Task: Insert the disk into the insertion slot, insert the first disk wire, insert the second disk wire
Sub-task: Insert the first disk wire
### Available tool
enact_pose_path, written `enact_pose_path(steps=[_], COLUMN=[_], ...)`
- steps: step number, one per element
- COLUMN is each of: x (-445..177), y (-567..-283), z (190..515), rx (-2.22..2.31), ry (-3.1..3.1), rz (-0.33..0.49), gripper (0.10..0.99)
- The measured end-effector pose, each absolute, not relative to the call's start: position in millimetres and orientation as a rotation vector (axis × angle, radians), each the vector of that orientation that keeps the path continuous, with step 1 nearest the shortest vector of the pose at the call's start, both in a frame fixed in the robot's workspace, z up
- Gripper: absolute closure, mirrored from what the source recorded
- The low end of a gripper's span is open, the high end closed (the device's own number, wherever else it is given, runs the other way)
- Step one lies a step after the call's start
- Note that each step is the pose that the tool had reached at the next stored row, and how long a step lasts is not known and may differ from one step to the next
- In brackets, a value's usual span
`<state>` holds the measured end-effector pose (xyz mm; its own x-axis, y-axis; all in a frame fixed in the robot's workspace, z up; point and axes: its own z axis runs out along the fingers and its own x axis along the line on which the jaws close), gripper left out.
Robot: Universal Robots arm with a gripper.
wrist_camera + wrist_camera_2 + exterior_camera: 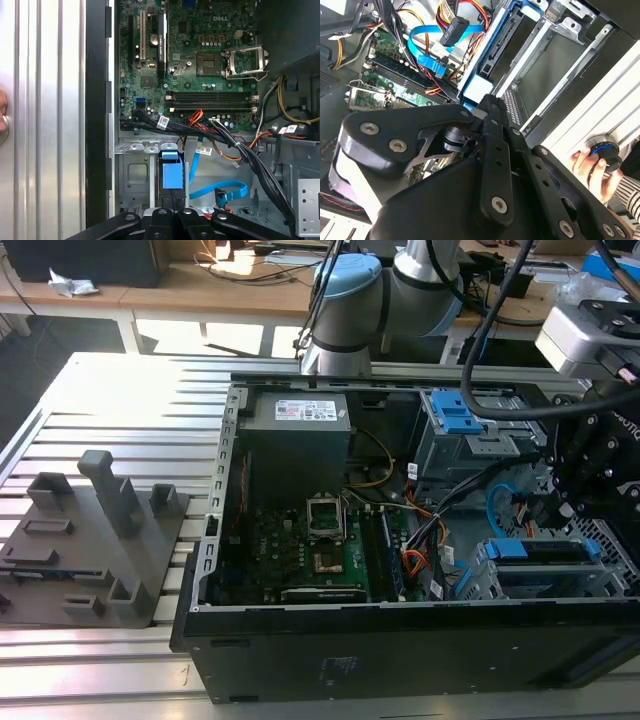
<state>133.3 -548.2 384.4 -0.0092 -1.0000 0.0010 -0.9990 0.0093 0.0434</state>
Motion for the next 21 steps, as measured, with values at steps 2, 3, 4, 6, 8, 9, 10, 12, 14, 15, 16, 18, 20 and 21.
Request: enact_pose_path(steps=[2,3,4,6,8,9,10,12,14,15,16,18,20,21], x=[154.2,159.2,163.4,172.3,173.1,173.4,173.4,172.3,167.0,164.4,162.4,162.2,162.3,162.3], y=[-546.5,-545.4,-544.0,-532.6,-523.4,-517.4,-513.2,-508.4,-505.5,-504.7,-502.3,-496.9,-495.3,-495.3], z=[383.5,383.1,382.9,382.2,381.7,381.1,380.4,373.7,370.7,370.0,369.5,369.0,368.9,368.9], rx=[2.185,2.185,2.184,2.183,2.183,2.183,2.183,2.183,2.174,2.165,2.159,2.158,2.158,2.158], ry=[-2.206,-2.205,-2.204,-2.203,-2.203,-2.203,-2.203,-2.203,-2.211,-2.221,-2.226,-2.228,-2.228,-2.228], rz=[-0.054,-0.056,-0.057,-0.057,-0.057,-0.057,-0.057,-0.057,-0.056,-0.057,-0.057,-0.057,-0.057,-0.057], gripper=[0.98,0.98,0.98,0.98,0.98,0.98,0.98,0.98,0.98,0.98,0.98,0.98,0.98,0.98])
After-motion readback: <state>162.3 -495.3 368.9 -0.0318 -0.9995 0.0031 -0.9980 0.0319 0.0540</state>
